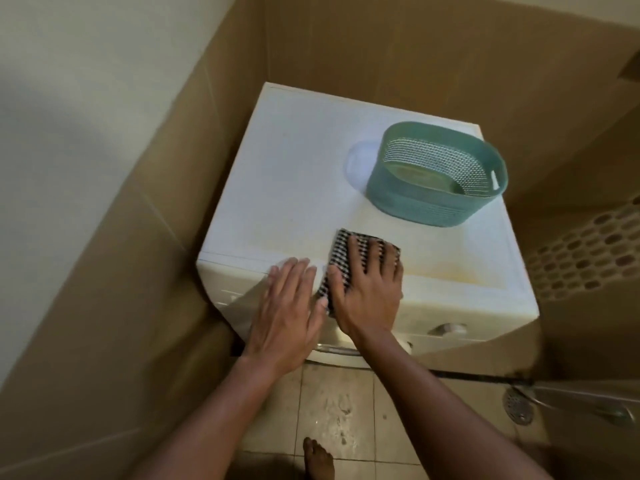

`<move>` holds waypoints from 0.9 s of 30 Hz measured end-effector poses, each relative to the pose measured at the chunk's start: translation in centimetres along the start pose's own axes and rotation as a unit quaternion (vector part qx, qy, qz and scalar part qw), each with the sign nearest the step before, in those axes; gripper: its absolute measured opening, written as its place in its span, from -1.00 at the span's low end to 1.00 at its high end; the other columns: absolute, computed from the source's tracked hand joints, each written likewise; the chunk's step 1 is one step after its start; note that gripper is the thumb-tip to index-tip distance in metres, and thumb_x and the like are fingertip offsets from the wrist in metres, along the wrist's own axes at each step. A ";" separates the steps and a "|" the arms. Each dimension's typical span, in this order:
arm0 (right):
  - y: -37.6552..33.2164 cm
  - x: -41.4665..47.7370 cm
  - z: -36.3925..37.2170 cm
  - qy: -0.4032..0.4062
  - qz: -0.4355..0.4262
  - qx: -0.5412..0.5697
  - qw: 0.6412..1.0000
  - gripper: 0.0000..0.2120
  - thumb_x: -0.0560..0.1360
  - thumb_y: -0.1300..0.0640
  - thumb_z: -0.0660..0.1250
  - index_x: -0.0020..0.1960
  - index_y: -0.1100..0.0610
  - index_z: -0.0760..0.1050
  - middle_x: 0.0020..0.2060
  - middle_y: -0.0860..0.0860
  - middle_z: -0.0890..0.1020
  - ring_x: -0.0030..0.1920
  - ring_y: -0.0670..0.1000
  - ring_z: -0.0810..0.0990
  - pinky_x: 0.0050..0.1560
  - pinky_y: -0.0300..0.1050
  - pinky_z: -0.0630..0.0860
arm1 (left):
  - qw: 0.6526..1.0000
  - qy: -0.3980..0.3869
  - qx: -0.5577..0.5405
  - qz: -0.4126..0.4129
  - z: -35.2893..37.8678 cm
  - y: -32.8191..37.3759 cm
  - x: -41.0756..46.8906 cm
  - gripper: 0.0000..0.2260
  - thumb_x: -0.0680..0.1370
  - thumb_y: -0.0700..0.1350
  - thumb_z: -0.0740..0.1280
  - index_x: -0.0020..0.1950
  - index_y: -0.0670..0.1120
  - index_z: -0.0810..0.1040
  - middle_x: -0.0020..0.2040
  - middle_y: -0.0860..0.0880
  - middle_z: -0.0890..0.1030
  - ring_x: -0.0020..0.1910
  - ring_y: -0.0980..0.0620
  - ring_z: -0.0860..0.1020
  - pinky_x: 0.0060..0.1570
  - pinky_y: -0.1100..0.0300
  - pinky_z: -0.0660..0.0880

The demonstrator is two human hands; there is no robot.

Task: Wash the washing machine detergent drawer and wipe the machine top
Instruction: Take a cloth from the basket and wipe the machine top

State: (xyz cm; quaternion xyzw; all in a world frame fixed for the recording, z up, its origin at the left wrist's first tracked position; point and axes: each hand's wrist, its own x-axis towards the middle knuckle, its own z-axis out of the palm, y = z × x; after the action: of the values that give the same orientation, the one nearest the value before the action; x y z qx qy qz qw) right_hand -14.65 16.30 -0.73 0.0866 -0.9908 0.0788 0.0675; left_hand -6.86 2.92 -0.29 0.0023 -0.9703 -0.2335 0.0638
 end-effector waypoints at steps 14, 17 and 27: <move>-15.5 0.1 7.4 0.148 -0.387 -0.099 0.905 -0.49 0.67 -0.06 0.01 0.59 0.06 0.12 0.56 0.11 0.20 0.56 0.19 0.11 0.51 0.34 0.00 | 0.980 0.112 -0.060 -0.154 -0.6 -11.2 -6.2 -0.25 0.58 0.29 -0.03 0.64 -0.13 -0.06 0.65 -0.09 -0.04 0.62 -0.01 -0.11 0.57 0.06 -0.12; -13.0 -0.9 9.4 0.145 -0.511 -0.230 0.815 -0.36 0.62 0.14 0.16 0.61 0.08 -0.04 0.59 0.07 0.08 0.58 0.10 0.03 0.54 0.21 -0.16 | 0.979 0.072 -0.063 -0.180 1.0 -10.9 -8.6 -0.25 0.56 0.31 0.01 0.59 -0.17 0.07 0.59 -0.20 0.12 0.58 -0.13 0.03 0.53 -0.12 0.15; 4.1 -4.9 9.8 0.193 -0.360 -0.241 0.880 -0.38 0.62 -0.02 0.14 0.60 -0.08 -0.04 0.60 -0.10 0.00 0.59 0.00 -0.13 0.52 0.12 -0.18 | 0.999 -0.007 -0.024 -0.026 1.2 -8.9 -9.2 -0.34 0.59 0.29 -0.07 0.62 -0.02 0.05 0.64 -0.06 0.00 0.61 -0.02 -0.12 0.56 -0.16 0.00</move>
State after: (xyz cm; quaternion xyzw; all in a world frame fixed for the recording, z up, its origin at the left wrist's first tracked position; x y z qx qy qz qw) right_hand -11.80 19.43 -11.62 0.4016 -0.8469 -0.1774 0.3002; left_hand 1.94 -4.16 -6.50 0.0244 -0.9645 -0.2581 0.0509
